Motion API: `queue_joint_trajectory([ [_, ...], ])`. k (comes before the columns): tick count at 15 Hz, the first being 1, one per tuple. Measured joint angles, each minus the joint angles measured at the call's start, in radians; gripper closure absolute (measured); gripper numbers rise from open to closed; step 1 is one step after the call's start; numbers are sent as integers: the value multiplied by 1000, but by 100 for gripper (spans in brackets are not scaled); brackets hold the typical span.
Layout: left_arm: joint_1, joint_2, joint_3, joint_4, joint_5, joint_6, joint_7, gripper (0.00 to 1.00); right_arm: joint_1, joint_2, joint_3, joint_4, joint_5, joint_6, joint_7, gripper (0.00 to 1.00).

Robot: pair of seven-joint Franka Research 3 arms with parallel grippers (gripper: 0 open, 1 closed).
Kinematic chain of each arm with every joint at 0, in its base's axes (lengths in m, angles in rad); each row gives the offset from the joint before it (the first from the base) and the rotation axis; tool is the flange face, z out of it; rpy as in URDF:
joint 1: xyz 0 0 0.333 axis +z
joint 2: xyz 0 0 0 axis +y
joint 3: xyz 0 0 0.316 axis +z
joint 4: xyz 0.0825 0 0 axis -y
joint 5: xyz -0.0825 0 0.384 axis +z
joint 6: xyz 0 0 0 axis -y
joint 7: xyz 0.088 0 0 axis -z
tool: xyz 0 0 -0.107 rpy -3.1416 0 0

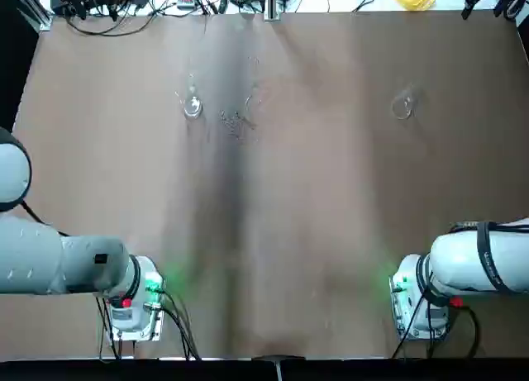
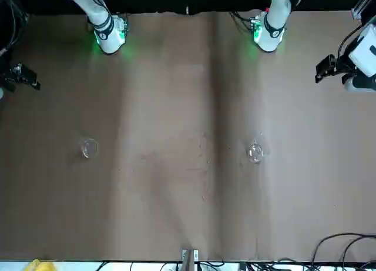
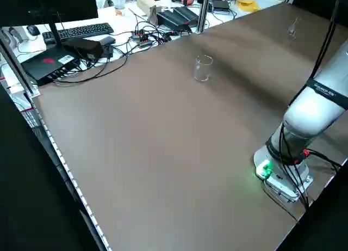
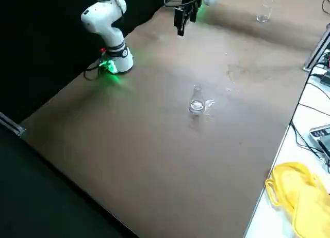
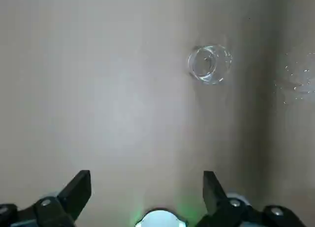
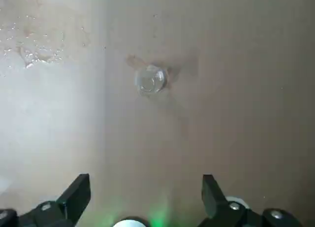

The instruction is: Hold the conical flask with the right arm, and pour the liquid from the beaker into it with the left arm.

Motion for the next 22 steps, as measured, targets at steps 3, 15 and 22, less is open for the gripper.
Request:
queue_joint_trajectory([
  [3,0,0,0,0,0,0,12,0,0,0,0,0,0,0,0,0],
  [15,109,194,5,2,-3,104,385,0,-2,0,-1,0,0,0,0,0],
  [22,187,331,6,5,-91,244,728,0,-2,0,-2,1,0,0,0,0],
])
